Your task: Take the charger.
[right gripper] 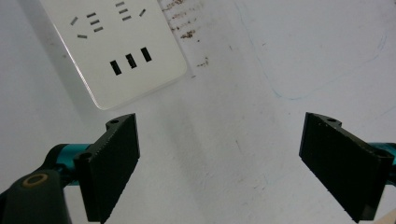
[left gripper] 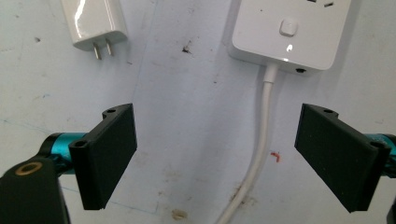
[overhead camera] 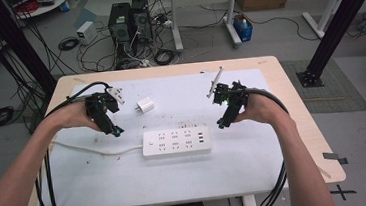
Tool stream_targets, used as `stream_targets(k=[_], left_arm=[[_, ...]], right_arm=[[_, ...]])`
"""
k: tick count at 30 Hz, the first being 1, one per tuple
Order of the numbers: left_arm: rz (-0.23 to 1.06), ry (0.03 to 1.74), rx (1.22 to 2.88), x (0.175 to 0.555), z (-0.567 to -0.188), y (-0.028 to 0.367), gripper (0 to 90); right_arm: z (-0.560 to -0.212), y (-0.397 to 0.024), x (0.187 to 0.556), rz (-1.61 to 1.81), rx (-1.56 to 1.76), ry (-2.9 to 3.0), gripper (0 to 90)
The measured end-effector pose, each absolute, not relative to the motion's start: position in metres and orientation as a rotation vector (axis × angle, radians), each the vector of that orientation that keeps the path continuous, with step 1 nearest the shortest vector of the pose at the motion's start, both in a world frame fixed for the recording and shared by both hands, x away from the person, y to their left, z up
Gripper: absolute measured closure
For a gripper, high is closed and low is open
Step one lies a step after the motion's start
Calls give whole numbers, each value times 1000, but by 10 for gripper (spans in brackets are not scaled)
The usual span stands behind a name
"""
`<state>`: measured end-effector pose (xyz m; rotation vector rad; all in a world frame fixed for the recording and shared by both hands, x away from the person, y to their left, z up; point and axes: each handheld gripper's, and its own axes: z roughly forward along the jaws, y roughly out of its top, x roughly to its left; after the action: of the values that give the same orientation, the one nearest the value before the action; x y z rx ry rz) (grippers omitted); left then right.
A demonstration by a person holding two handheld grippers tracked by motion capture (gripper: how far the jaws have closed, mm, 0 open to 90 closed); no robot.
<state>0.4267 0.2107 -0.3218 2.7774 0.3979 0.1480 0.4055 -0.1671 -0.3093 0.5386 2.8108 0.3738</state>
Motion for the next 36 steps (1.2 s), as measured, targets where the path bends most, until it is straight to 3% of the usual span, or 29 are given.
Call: stream_targets(k=[16, 25, 31, 36], left_arm=[[134, 474, 2710, 446, -330, 218, 131], [245, 641, 2602, 477, -348, 211, 131], [234, 772, 2458, 497, -367, 206, 131], [274, 803, 2447, 506, -382, 195, 132]], right_arm=[[-307, -170, 405, 417, 571, 2798, 116], [-304, -172, 402, 412, 575, 2794, 117], [-304, -175, 398, 394, 580, 2790, 117], [-303, -174, 397, 396, 581, 2782, 117]])
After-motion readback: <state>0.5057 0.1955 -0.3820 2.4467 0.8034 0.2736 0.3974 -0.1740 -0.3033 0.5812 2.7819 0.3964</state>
